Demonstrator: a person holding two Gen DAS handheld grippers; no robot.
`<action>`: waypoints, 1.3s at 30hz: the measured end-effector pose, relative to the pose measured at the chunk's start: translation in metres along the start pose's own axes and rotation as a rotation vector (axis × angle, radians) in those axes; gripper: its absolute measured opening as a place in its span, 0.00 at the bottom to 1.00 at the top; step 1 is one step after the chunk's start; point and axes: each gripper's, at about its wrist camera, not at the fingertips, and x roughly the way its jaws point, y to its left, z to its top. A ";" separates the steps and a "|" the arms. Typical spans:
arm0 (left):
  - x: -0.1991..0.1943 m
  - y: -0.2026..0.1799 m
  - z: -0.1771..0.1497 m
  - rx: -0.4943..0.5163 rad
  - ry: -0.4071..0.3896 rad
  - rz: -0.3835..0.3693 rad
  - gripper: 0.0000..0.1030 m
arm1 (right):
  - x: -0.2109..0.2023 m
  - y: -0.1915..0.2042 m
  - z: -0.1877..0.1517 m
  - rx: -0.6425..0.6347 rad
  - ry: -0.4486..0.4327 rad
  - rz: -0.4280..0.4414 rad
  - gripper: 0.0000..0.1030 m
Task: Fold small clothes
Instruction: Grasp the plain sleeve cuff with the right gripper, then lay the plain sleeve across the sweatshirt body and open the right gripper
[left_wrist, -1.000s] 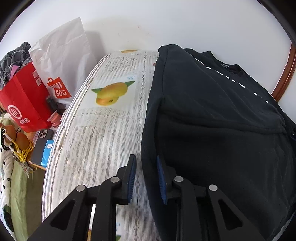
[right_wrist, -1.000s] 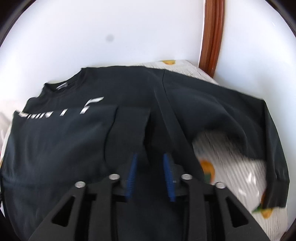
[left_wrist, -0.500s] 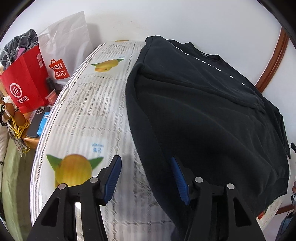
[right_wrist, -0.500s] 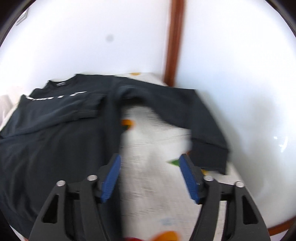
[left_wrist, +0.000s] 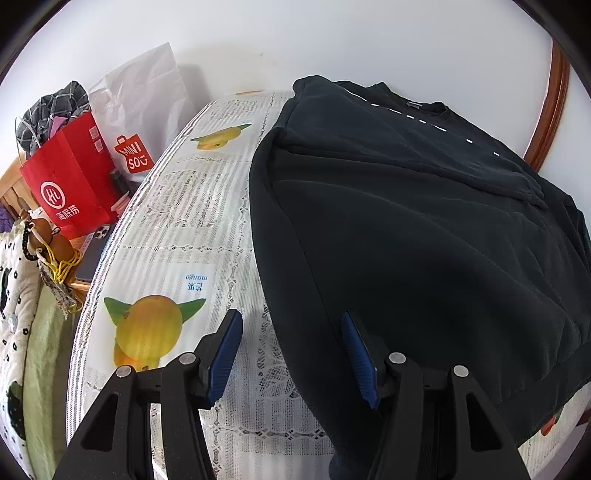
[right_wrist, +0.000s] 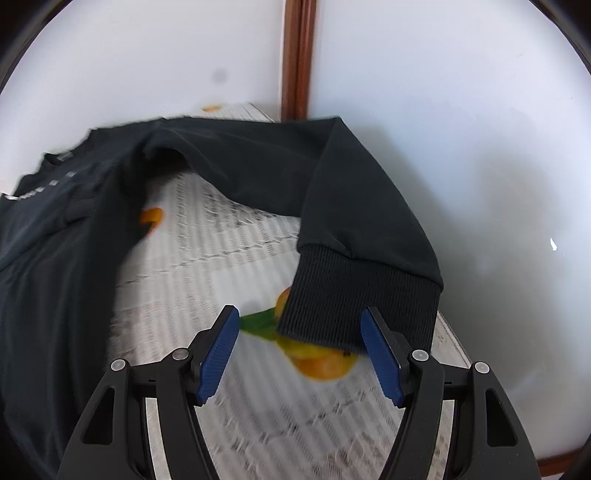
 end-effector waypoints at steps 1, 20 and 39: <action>0.001 0.000 0.001 0.000 0.002 -0.001 0.52 | 0.002 0.002 0.001 -0.006 -0.013 -0.027 0.65; 0.002 0.025 0.004 -0.008 -0.006 -0.063 0.53 | -0.092 0.069 0.072 -0.080 -0.182 0.056 0.05; 0.022 0.042 0.020 0.032 -0.006 -0.126 0.57 | -0.165 0.429 0.106 -0.372 -0.183 0.619 0.05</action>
